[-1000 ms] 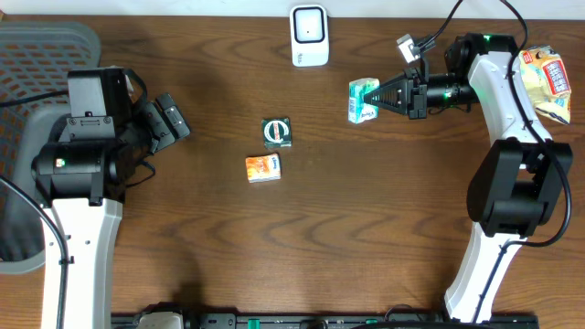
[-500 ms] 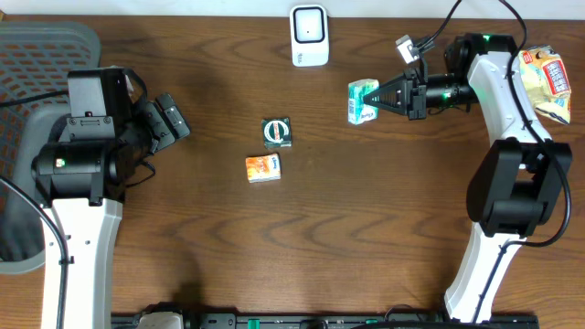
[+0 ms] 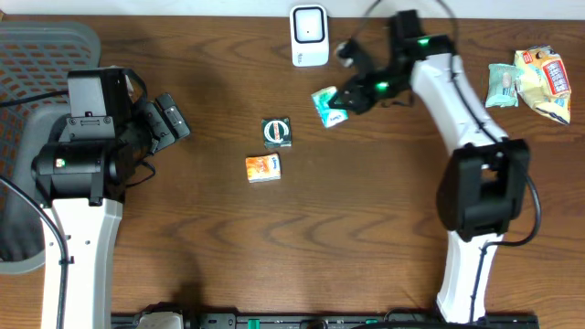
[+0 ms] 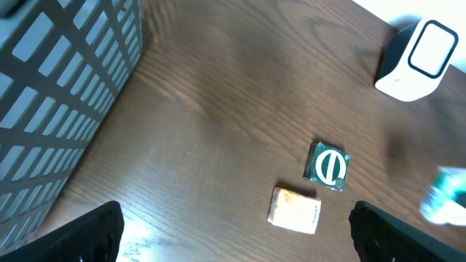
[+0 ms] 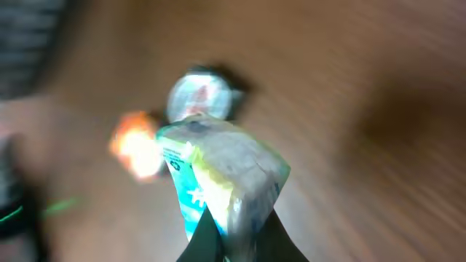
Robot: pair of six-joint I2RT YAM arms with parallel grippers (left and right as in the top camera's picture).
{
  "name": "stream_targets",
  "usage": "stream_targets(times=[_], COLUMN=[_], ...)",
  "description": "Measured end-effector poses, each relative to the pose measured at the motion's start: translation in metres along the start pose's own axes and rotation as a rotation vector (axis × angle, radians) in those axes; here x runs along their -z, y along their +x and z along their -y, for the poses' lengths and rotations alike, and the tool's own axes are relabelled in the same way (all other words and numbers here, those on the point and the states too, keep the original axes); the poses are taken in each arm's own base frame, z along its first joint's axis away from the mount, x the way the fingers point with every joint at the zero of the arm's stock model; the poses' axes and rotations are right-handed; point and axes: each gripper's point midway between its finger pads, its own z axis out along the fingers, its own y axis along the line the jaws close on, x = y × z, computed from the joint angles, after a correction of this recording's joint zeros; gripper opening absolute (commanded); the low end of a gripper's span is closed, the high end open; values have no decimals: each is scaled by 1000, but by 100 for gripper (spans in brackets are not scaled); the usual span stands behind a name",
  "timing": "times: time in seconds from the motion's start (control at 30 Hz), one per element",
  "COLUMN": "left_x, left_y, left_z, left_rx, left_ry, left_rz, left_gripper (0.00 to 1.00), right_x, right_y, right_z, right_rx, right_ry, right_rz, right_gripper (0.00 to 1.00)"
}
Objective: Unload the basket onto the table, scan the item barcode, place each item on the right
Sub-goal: 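Hold the green pack barcode in front of the scanner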
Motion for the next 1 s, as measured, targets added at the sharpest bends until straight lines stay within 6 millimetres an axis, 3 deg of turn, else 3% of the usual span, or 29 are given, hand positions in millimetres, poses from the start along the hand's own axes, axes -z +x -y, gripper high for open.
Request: stream_targets(times=[0.13,0.2,0.33,0.43,0.67,0.83,1.0], left_x=[0,0,0,0,0,0,0], left_y=[0,0,0,0,0,0,0], left_z=[0,0,0,0,0,0,0], left_rx=[0,0,0,0,0,0,0], left_ry=[0,0,0,0,0,0,0], left_rz=[0,0,0,0,0,0,0], left_gripper=[98,98,98,98,98,98,98], right_x=[-9,-3,12,21,38,44,19], right_y=[-19,-40,-81,-109,-171,-192,-188], right_z=[34,51,66,64,38,43,63], right_rx=[-49,-36,50,155,397,447,458], right_ry=[324,463,642,734,864,915,925], right_rz=[12,83,217,294,481,577,566], right_gripper=[1,1,1,1,1,1,1])
